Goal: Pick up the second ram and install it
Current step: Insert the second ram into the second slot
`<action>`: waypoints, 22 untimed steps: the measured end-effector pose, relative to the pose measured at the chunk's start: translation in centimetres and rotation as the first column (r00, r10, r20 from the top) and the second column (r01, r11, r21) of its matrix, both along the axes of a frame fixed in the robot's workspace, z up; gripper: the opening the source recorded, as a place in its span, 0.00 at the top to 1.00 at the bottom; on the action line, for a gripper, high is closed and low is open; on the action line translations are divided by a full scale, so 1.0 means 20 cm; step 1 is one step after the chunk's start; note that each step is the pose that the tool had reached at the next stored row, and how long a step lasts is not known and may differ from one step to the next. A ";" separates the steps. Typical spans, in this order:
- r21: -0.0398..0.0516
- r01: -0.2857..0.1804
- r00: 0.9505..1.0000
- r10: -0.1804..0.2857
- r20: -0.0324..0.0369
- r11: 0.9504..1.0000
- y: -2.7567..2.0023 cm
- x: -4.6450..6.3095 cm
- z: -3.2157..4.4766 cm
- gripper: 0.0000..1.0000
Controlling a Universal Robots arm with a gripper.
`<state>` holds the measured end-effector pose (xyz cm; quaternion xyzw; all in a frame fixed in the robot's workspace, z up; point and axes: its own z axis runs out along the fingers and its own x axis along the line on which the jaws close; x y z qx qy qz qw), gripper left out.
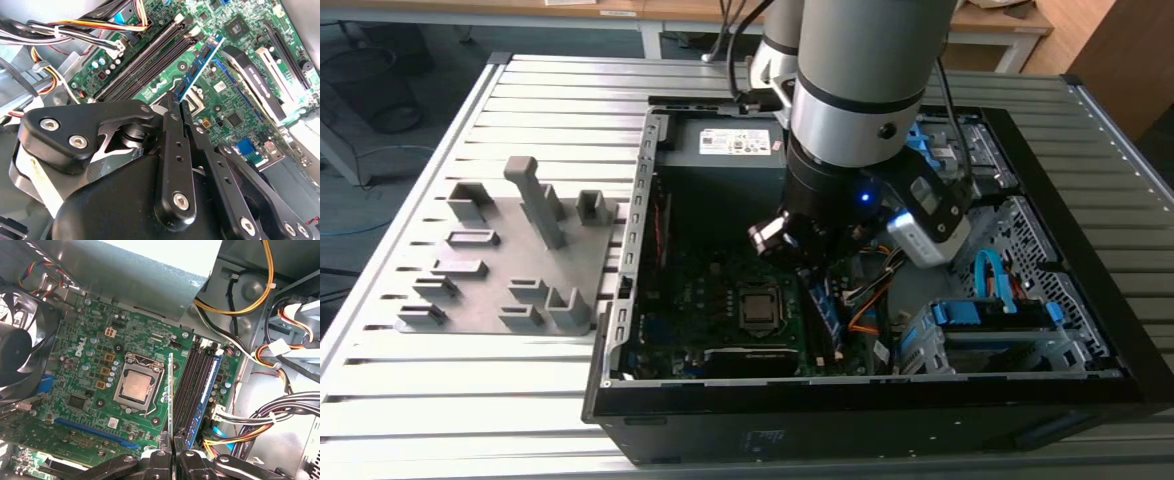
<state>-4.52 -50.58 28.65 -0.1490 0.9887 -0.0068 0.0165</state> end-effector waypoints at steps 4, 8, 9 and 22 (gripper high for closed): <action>-0.001 0.015 1.000 -0.015 0.000 1.000 0.000 0.00 0.000 0.86; -0.001 0.031 1.000 -0.031 0.000 1.000 0.000 0.00 0.000 0.86; -0.002 0.035 0.999 -0.035 0.000 0.999 0.000 0.00 0.000 0.86; -0.005 0.123 0.992 -0.123 0.000 0.992 0.000 0.00 -0.002 0.86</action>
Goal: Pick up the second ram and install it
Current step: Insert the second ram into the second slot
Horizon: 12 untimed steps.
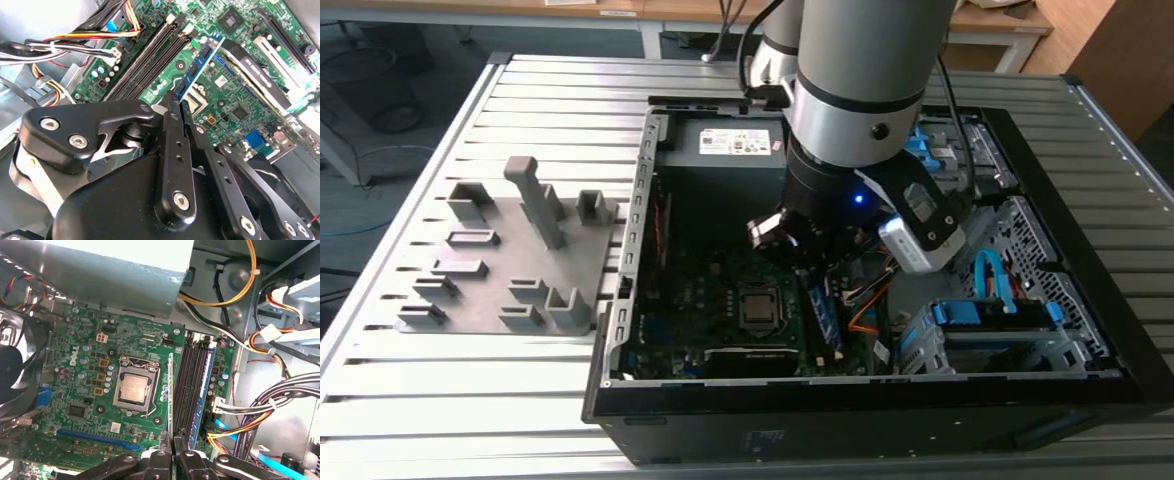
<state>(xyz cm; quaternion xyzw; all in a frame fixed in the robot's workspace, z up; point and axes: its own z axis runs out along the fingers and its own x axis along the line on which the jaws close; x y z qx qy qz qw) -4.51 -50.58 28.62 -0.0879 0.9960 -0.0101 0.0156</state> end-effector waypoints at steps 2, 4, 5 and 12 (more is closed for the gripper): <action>0.000 0.018 1.000 -0.018 0.000 1.000 0.000 0.00 0.000 0.86; 0.000 0.039 0.999 -0.039 0.000 0.999 0.000 0.00 -0.001 0.86; 0.000 0.049 0.999 -0.049 0.000 0.999 0.000 0.00 -0.001 0.86; 0.000 0.107 0.994 -0.107 0.000 0.994 0.000 0.00 -0.001 0.86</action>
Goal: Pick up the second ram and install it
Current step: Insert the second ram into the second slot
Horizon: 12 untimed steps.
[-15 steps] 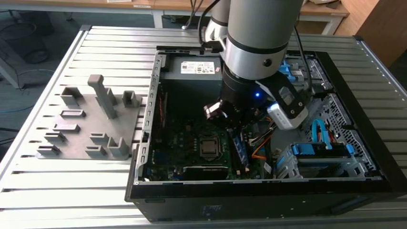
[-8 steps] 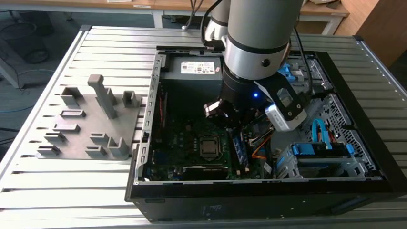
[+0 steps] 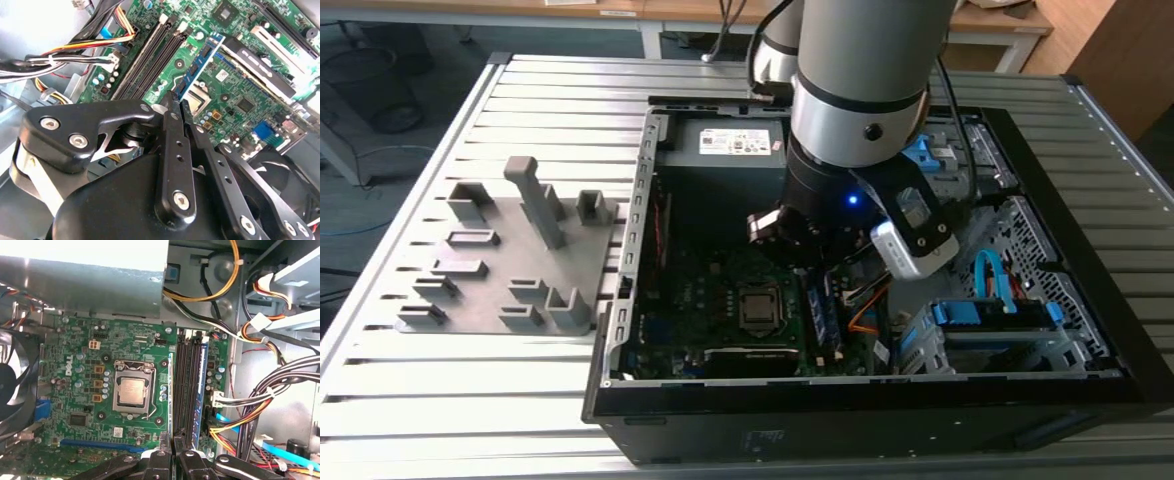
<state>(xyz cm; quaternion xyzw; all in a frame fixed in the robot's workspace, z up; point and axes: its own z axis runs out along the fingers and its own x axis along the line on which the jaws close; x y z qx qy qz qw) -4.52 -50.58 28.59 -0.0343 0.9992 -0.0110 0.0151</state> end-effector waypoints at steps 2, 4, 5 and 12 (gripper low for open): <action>0.000 0.013 1.000 -0.013 0.000 1.000 0.000 0.00 0.000 0.86; -0.001 0.025 1.000 -0.025 0.000 1.000 0.000 0.00 0.000 0.86; -0.001 0.031 1.000 -0.031 0.000 1.000 0.000 0.00 0.000 0.86; -0.001 0.080 0.997 -0.080 0.000 0.997 0.000 0.00 -0.002 0.86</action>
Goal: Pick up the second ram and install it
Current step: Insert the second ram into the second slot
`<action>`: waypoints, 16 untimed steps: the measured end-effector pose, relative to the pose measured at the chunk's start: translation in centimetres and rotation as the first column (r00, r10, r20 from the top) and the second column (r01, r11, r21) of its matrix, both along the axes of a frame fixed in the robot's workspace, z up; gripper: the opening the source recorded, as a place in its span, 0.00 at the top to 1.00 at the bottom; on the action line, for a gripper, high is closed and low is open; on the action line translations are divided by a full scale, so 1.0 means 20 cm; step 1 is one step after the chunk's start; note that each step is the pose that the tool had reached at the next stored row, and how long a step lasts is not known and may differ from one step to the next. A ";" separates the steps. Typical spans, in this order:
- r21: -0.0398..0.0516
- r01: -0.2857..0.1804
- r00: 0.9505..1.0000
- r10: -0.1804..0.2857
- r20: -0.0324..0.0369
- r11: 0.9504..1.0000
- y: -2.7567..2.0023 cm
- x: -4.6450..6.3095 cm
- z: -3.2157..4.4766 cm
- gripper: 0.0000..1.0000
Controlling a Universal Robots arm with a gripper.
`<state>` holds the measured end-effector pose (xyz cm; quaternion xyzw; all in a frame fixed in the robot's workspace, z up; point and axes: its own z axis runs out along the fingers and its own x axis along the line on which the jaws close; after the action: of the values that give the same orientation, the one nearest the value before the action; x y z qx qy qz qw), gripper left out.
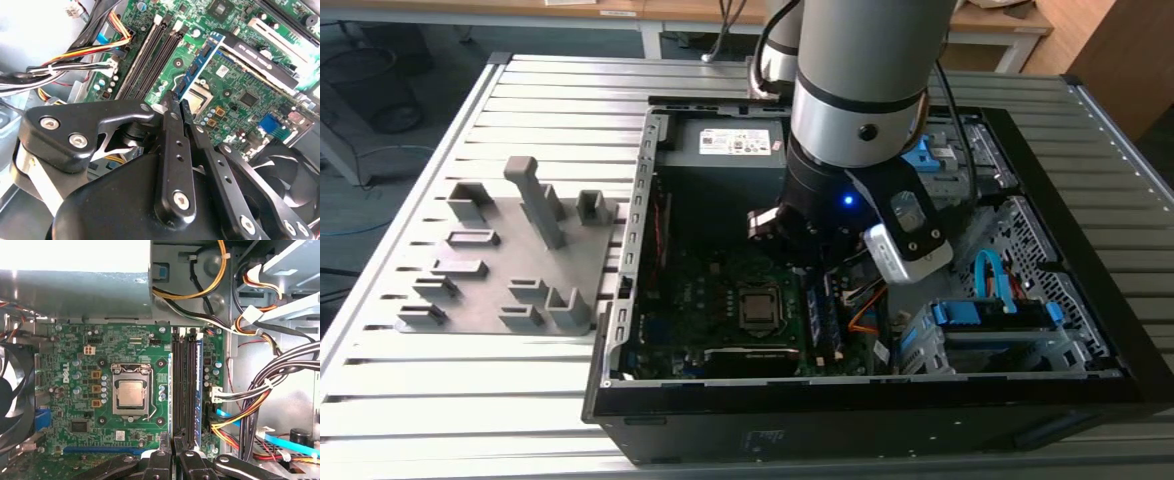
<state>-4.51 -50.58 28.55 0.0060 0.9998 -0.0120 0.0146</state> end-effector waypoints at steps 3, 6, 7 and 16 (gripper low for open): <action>0.002 0.019 1.000 -0.019 0.000 1.000 0.000 0.00 -0.001 0.86; 0.019 0.028 1.000 -0.028 0.000 0.999 0.000 0.00 -0.002 0.86; 0.024 0.032 0.999 -0.032 -0.001 0.999 0.000 0.00 -0.002 0.86; 0.027 0.036 0.999 -0.036 -0.001 0.999 0.000 0.00 -0.006 0.86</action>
<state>-4.52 -50.58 28.43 0.0242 0.9996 0.0012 0.0142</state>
